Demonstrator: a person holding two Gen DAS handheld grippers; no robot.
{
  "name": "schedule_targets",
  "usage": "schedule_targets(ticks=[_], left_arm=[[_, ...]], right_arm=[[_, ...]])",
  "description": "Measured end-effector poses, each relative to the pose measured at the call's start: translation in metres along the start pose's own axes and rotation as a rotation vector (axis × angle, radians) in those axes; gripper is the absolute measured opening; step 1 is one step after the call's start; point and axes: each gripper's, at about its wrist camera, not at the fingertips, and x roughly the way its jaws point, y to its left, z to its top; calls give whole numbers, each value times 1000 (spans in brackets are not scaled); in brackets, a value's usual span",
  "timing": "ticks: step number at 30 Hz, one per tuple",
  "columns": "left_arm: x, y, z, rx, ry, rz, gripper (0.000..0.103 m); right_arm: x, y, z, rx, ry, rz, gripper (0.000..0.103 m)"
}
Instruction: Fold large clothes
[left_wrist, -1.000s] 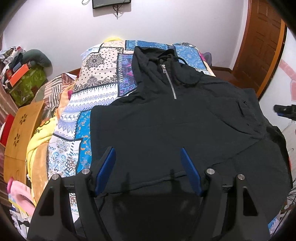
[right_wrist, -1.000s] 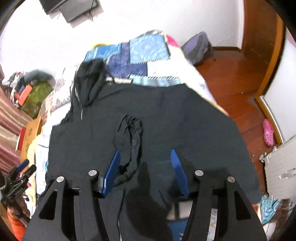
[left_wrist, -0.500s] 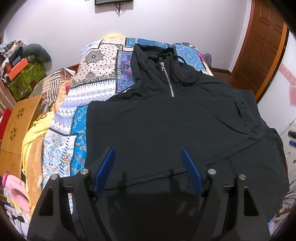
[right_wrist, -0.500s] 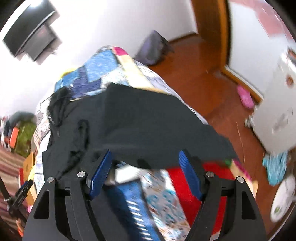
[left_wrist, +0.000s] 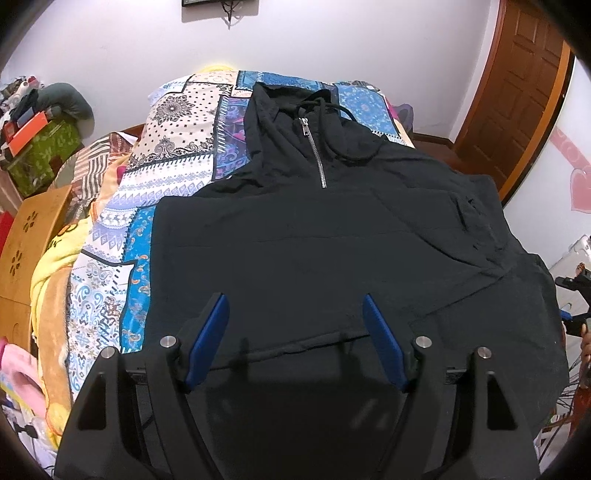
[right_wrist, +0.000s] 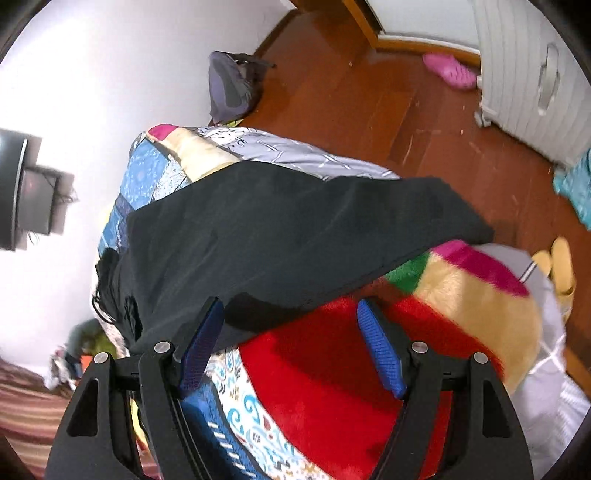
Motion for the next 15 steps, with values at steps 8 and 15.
schedule_targets(ticks=[8,15], left_arm=[[1,3,-1,-17,7,-2,74],[-9,3,-4,21,-27,44,74]], right_arm=[[17,3,21,-22,-56,-54,68],[5,31,30,-91,-142,-113,16]])
